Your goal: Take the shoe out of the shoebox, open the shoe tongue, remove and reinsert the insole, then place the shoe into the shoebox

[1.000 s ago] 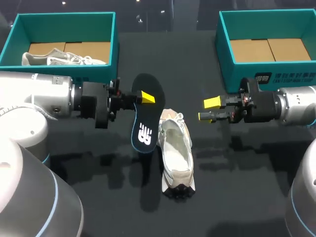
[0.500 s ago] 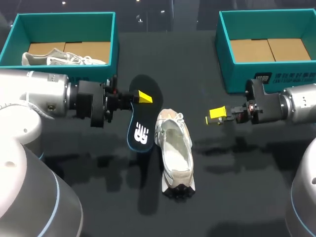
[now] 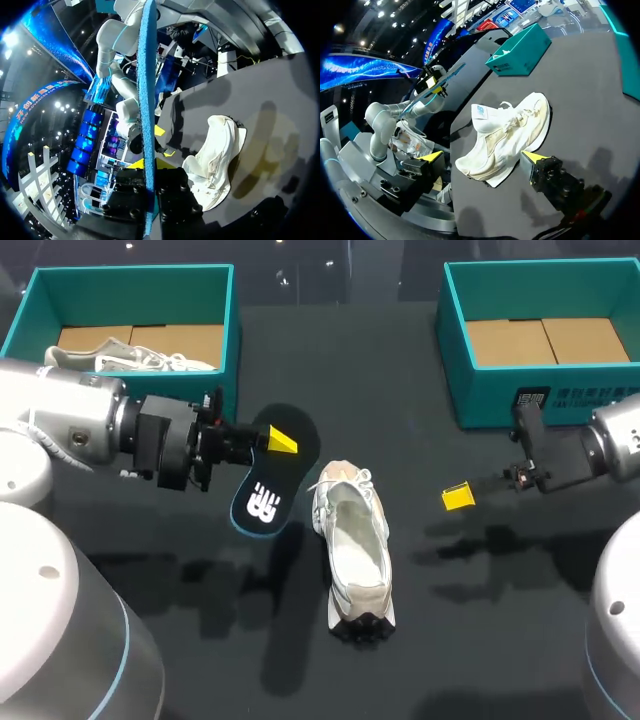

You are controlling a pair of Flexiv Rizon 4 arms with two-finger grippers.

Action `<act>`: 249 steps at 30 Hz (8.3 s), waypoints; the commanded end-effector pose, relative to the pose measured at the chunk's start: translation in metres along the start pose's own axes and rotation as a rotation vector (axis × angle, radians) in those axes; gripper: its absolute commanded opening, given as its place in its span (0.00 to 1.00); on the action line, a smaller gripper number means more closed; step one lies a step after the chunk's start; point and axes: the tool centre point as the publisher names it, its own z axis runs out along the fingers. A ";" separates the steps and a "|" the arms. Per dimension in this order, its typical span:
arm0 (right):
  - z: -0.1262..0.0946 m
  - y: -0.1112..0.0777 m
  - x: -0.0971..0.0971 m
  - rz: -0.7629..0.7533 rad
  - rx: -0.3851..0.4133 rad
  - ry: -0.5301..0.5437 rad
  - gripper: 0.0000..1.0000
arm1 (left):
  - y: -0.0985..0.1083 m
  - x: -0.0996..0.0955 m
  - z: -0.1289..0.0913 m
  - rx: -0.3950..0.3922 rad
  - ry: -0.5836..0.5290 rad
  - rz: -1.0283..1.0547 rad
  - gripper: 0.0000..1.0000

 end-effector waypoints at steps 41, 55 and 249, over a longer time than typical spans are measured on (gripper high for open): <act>0.046 -0.058 -0.004 -0.563 0.328 -0.490 1.00 | -0.105 0.053 0.017 0.107 0.054 -0.298 0.00; 0.061 -0.058 -0.012 -0.611 0.409 -0.533 1.00 | -0.106 0.067 0.038 0.120 0.091 -0.295 0.00; 0.081 -0.066 -0.024 -0.811 0.555 -0.495 1.00 | -0.017 0.138 0.131 -0.036 -0.184 -0.507 0.00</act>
